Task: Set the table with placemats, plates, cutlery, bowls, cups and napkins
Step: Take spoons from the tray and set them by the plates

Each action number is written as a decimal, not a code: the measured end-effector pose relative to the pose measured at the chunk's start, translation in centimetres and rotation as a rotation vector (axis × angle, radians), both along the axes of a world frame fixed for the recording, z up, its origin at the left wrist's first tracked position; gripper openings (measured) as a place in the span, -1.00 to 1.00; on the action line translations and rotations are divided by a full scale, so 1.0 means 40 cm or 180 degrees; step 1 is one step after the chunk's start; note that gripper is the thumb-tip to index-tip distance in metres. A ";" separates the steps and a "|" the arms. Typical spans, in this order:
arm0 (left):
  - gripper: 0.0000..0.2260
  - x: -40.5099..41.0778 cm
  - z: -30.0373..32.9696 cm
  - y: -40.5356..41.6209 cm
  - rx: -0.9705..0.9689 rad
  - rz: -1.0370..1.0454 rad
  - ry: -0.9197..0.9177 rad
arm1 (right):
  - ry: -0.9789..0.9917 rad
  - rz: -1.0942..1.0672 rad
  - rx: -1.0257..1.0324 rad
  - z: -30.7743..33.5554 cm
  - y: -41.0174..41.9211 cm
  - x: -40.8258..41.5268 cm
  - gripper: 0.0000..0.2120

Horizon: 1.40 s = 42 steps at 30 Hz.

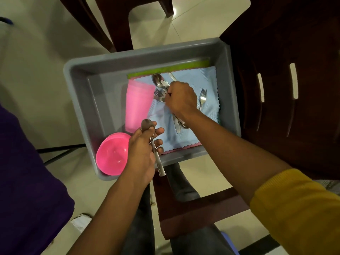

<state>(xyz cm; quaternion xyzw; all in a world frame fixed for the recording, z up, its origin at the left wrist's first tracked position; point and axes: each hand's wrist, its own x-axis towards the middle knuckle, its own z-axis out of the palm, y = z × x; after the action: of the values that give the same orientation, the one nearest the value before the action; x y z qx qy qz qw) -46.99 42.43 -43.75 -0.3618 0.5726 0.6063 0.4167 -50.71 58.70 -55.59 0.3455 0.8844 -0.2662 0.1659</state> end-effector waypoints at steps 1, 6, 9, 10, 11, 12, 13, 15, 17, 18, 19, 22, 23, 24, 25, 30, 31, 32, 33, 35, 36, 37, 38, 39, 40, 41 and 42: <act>-0.88 0.003 0.000 -0.002 0.0010 -0.0012 -0.0036 | -0.0031 -0.0055 -0.0066 0.001 0.006 -0.001 -0.82; -0.85 -0.001 0.005 0.004 0.0150 0.0211 -0.0273 | -0.0157 -0.1106 -0.1127 0.076 0.056 0.051 -0.85; -0.80 -0.002 0.003 0.009 0.0178 0.0315 -0.0280 | -0.0308 -0.1712 -0.2387 0.200 0.044 0.127 -0.94; -0.80 -0.002 0.002 0.012 0.0147 0.0320 -0.0240 | -0.0338 -0.1728 -0.2658 0.238 0.032 0.157 -0.96; -0.83 -0.002 0.003 0.016 0.0119 0.0328 -0.0202 | -0.0388 -0.1680 -0.2861 0.267 0.015 0.188 -0.98; -0.84 -0.002 0.006 0.023 0.0118 0.0338 -0.0187 | -0.0462 -0.1598 -0.3025 0.294 -0.004 0.216 -0.99; -0.83 -0.002 0.011 0.029 0.0134 0.0352 -0.0202 | -0.0546 -0.1498 -0.3154 0.312 -0.024 0.242 -0.98; -0.81 -0.001 0.014 0.037 0.0131 0.0366 -0.0233 | -0.0631 -0.1347 -0.3297 0.334 -0.062 0.284 -0.95; -0.84 0.006 0.002 0.034 0.0022 0.0217 -0.0118 | -0.0583 -0.1296 -0.3376 0.342 -0.083 0.308 -0.93; -0.84 0.010 -0.005 0.031 -0.0046 0.0132 -0.0038 | -0.0530 -0.1336 -0.3428 0.342 -0.085 0.313 -0.90; -0.83 0.014 -0.010 0.029 -0.0117 0.0068 0.0033 | -0.0481 -0.1428 -0.3463 0.336 -0.083 0.316 -0.87; -0.82 0.019 -0.023 0.024 -0.0189 0.0105 0.0117 | -0.0425 -0.1782 -0.2934 0.283 -0.062 0.312 -0.88; -0.83 0.019 -0.027 0.023 -0.0161 0.0147 0.0106 | -0.0468 -0.1849 -0.2513 0.246 -0.053 0.311 -0.93; -0.84 0.020 -0.031 0.021 -0.0131 0.0190 0.0075 | -0.0523 -0.1876 -0.2060 0.207 -0.043 0.309 -0.94; -0.83 0.021 -0.033 0.021 -0.0094 0.0238 0.0027 | -0.0555 -0.1901 -0.1692 0.171 -0.035 0.305 -0.89; -0.82 0.030 -0.026 0.020 0.0063 0.0242 -0.0052 | -0.0486 -0.2328 -0.1608 0.067 -0.027 0.266 -0.76; -0.84 0.031 -0.023 0.019 0.0069 0.0194 -0.0039 | -0.0450 -0.2409 -0.1537 0.061 -0.029 0.258 -0.76; -0.85 0.032 -0.018 0.017 0.0054 0.0148 -0.0021 | -0.0418 -0.2452 -0.1447 0.059 -0.029 0.254 -0.77; -0.85 0.032 -0.014 0.015 0.0027 0.0112 -0.0003 | -0.0421 -0.2507 -0.1428 0.063 -0.030 0.251 -0.79; -0.86 0.029 0.000 0.010 -0.0005 0.0090 0.0004 | -0.0437 -0.2658 -0.1573 0.080 -0.030 0.254 -0.87; -0.87 0.028 0.006 0.006 -0.0007 0.0089 -0.0004 | -0.0462 -0.2772 -0.1672 0.088 -0.026 0.262 -0.89; -0.88 0.025 0.015 0.001 0.0002 0.0074 -0.0010 | -0.0500 -0.2862 -0.1723 0.104 -0.020 0.269 -0.89; -0.89 0.022 0.024 -0.005 0.0022 0.0041 -0.0008 | -0.0525 -0.2898 -0.1729 0.118 -0.012 0.280 -0.86; -0.89 0.018 0.036 -0.010 0.0049 -0.0004 0.0002 | -0.0566 -0.2897 -0.1713 0.140 -0.002 0.288 -0.84; -0.89 0.014 0.048 -0.013 0.0082 -0.0052 0.0023 | -0.0580 -0.2902 -0.1681 0.159 0.009 0.299 -0.81; -0.88 0.011 0.059 -0.017 0.0102 -0.0100 0.0043 | -0.0575 -0.2913 -0.1661 0.181 0.018 0.310 -0.78; -0.87 0.008 0.076 -0.019 0.0109 -0.0136 0.0052 | -0.0520 -0.2920 -0.1625 0.203 0.028 0.325 -0.78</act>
<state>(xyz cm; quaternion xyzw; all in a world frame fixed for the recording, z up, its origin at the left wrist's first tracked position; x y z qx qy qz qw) -46.65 41.68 -40.71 -0.3373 0.5731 0.6099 0.4310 -37.73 59.82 -47.48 0.6650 0.5337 -0.4905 0.1796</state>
